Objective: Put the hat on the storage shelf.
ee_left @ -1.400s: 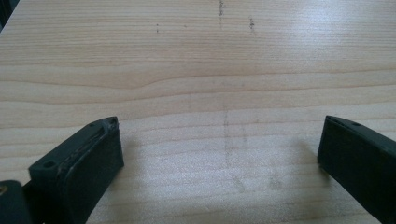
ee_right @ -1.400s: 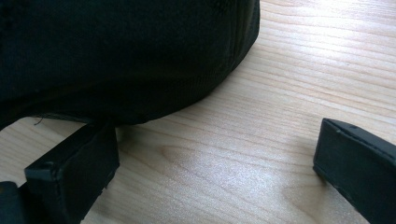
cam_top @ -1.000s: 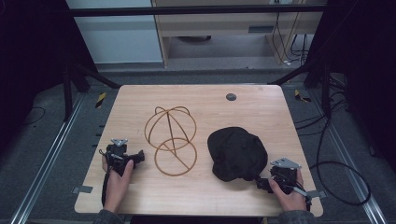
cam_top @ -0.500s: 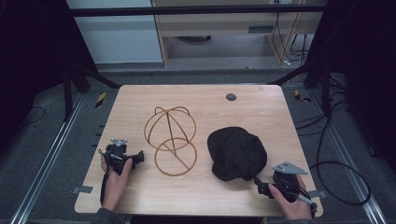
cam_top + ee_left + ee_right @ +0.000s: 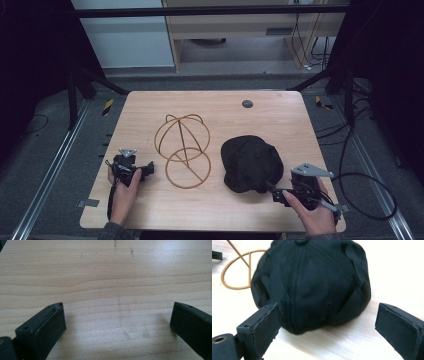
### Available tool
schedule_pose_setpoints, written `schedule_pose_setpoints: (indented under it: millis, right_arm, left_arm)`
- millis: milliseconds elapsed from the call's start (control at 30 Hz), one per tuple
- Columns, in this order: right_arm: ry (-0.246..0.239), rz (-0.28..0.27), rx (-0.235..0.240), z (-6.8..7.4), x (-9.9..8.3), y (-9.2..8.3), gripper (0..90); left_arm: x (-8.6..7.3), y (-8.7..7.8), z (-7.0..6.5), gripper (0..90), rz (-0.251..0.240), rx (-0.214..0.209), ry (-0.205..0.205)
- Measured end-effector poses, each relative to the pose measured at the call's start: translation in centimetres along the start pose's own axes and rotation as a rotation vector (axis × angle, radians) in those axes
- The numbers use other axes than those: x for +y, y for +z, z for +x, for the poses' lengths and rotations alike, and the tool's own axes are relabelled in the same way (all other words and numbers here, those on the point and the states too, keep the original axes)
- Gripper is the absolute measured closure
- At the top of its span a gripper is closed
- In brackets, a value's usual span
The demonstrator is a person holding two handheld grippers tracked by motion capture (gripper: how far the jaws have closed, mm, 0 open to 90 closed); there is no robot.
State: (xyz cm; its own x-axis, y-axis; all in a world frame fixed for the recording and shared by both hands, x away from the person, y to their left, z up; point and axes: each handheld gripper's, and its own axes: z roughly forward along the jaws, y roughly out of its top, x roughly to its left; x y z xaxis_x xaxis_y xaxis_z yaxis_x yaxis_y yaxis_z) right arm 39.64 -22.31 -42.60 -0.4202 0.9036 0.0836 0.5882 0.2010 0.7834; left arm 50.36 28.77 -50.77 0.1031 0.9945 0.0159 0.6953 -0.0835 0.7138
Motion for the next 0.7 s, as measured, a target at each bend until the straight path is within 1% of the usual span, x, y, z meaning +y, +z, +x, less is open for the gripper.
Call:
schedule_pose_setpoints:
  millis: [67,100,133,200,233,267,300,400,433,467,500,567,600,633,700]
  right_arm:
    - [-0.004,0.02,0.001,0.3,0.8,0.1,6.2]
    - [-0.004,0.02,0.001,0.3,0.8,0.1,6.2]
    - [-0.021,0.027,-0.004,0.8,2.1,0.2,6.4]
    - [-0.042,0.05,0.003,1.2,3.3,0.4,5.8]
    - [-0.042,0.05,0.003,1.2,3.3,0.4,5.8]
    - [-0.054,0.075,0.004,1.4,4.4,1.0,5.7]
    - [-0.07,0.087,0.012,1.5,4.8,1.4,5.6]
    - [-0.102,0.149,0.004,1.8,6.1,2.8,5.8]
    - [-0.099,0.163,-0.002,2.0,6.5,3.3,5.8]
    - [-0.099,0.163,-0.002,2.0,6.5,3.3,5.8]
    - [-0.113,0.173,0.001,2.0,6.8,3.5,6.0]
    - [-0.117,0.186,-0.014,2.2,7.6,4.3,5.2]
    - [-0.106,0.193,-0.026,2.1,8.1,4.7,5.1]
    - [-0.106,0.193,-0.026,2.1,8.1,4.7,5.1]
    - [-0.102,0.209,-0.022,1.8,8.4,5.4,4.3]
  left_arm:
    - [0.0,0.0,0.0,0.0,0.001,0.001,0.0]
    - [0.0,-0.1,-0.1,0.0,0.001,0.0,0.001]
    - [0.0,-0.1,-0.1,0.0,0.002,0.002,-0.001]
    - [0.0,0.0,-0.1,0.0,0.002,0.002,-0.001]
    - [0.0,0.0,-0.1,0.0,0.002,0.002,-0.001]
    - [0.0,-0.1,-0.2,0.0,0.002,0.001,0.0]
    - [-0.1,-0.1,-0.2,0.0,0.002,0.0,0.001]
    - [-0.1,-0.1,-0.2,0.0,0.001,0.0,0.002]
    - [-0.1,-0.1,-0.3,0.0,0.001,-0.001,0.001]
    - [-0.1,-0.1,-0.3,0.0,0.001,0.0,0.001]
    - [-0.1,-0.1,-0.3,0.0,0.001,0.001,0.001]
    - [-0.1,-0.1,-0.3,0.0,0.001,0.001,0.001]
    - [-0.1,-0.1,-0.3,0.0,0.002,0.001,0.001]
    - [-0.1,-0.1,-0.3,0.0,0.002,0.001,0.001]
    - [-0.1,-0.1,-0.3,0.0,0.001,0.001,0.001]
